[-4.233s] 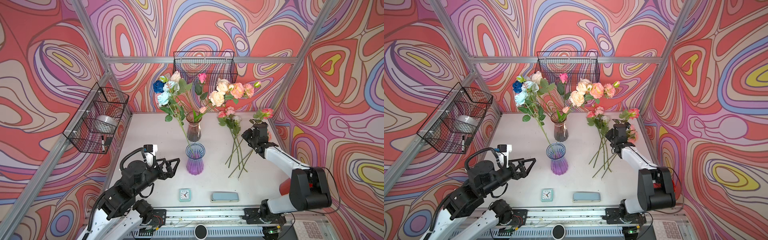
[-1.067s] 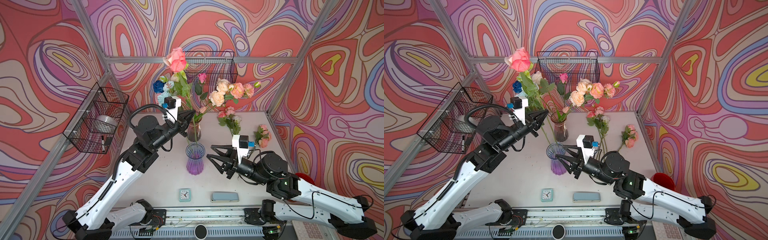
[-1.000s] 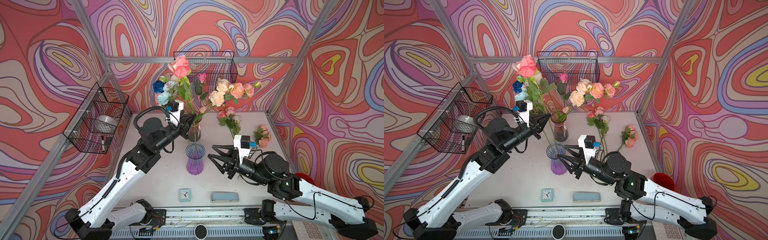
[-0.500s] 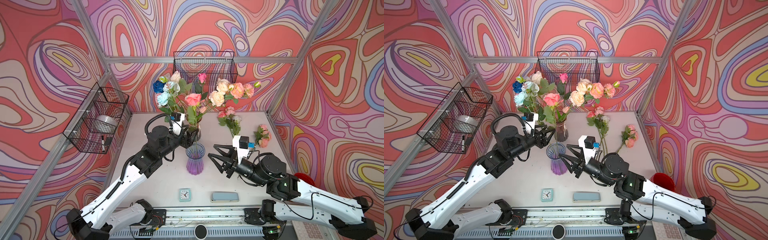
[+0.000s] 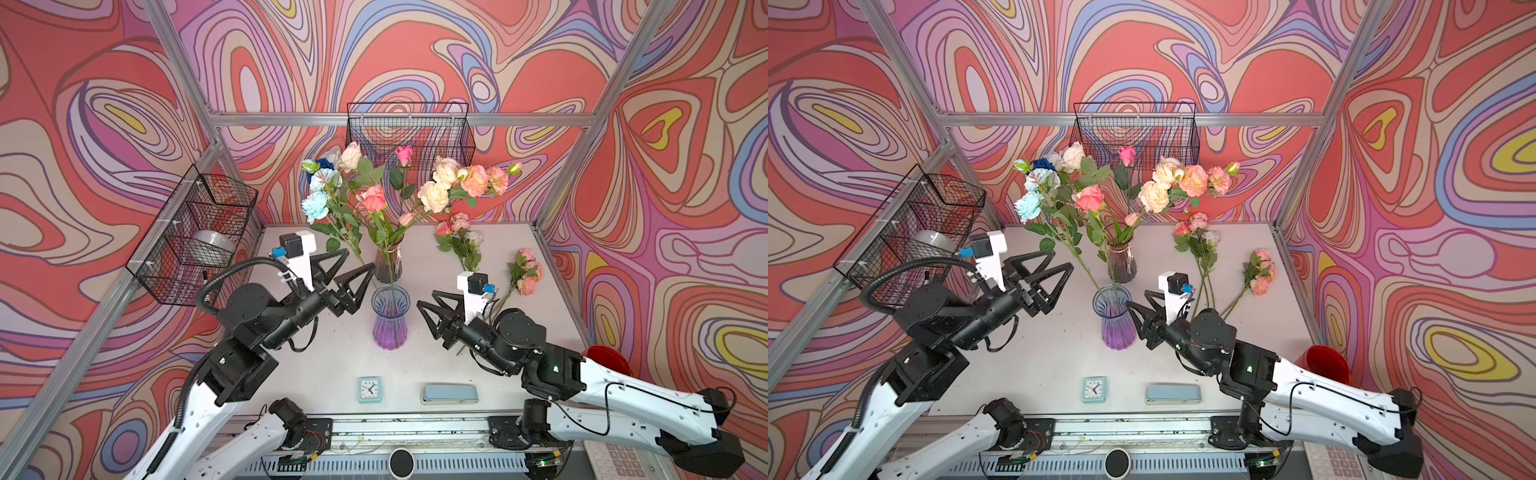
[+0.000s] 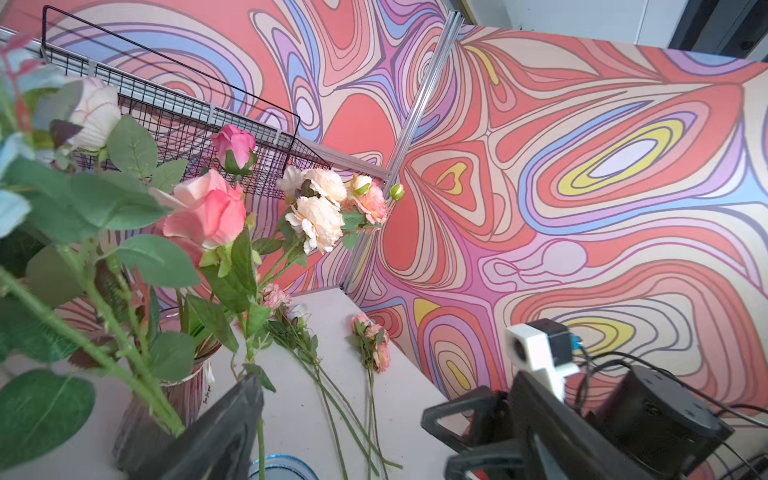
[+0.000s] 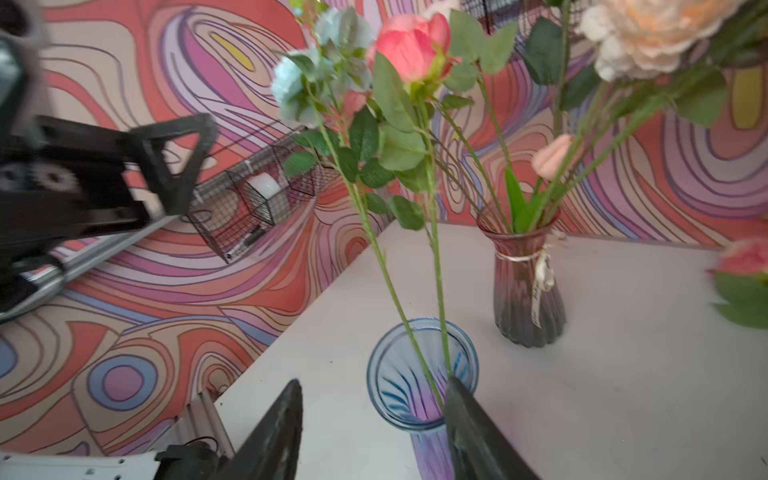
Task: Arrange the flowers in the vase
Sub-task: 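Open the left gripper and draw back while the right gripper returns to the stems, then close the right gripper on the pink spray rose stems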
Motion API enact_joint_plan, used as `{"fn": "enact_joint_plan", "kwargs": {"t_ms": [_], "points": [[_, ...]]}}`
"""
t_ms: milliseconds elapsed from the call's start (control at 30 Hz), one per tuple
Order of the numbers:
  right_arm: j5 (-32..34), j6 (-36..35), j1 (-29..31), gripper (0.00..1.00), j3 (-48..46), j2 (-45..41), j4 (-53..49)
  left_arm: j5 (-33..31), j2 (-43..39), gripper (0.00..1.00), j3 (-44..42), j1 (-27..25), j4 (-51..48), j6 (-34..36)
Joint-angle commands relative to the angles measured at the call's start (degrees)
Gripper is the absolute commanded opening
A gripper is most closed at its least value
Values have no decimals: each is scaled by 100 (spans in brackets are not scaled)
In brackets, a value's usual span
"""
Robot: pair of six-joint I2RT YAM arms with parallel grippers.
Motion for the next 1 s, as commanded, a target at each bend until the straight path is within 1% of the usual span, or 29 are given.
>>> {"fn": "enact_joint_plan", "kwargs": {"t_ms": [0, 33, 67, 133, 233, 400, 500, 567, 667, 800, 967], "points": [[1067, 882, -188, 54, -70, 177, -964, 69, -442, 100, -546, -21, 32, -493], [924, 1182, -492, 51, -96, 232, -1215, 44, -594, 100, -702, -23, 35, -543], [679, 1332, -711, 50, -119, 256, -1316, 29, -730, 100, -811, -21, 32, -595], [-179, 1812, -1699, 47, -322, 333, -1445, 61, -985, 100, -1001, -23, -4, -680], [-977, 2190, -2797, 46, -573, 579, -1467, 141, -1226, 100, -1166, -25, -102, -767], [-1554, 2459, -4116, 43, -810, 1302, -1342, 107, -1655, 100, -1524, -20, -449, -913], [-1767, 2529, -4729, 41, -860, 1787, -1197, -9, -1970, 100, -1742, -26, -707, -951], [-1926, 2617, -5071, 38, -905, 2082, -1100, -68, -2168, 100, -1876, -21, -850, -1002], [-1936, 2698, -5405, 34, -988, 2428, -978, -176, -2446, 100, -2039, -23, -1128, -1050], [-1926, 2720, -5628, 32, -1017, 2745, -902, -281, -2699, 100, -2156, -20, -1304, -1077], [-1859, 2773, -5703, 30, -1068, 2958, -895, -421, -2807, 100, -2122, -23, -1524, -989]]}}
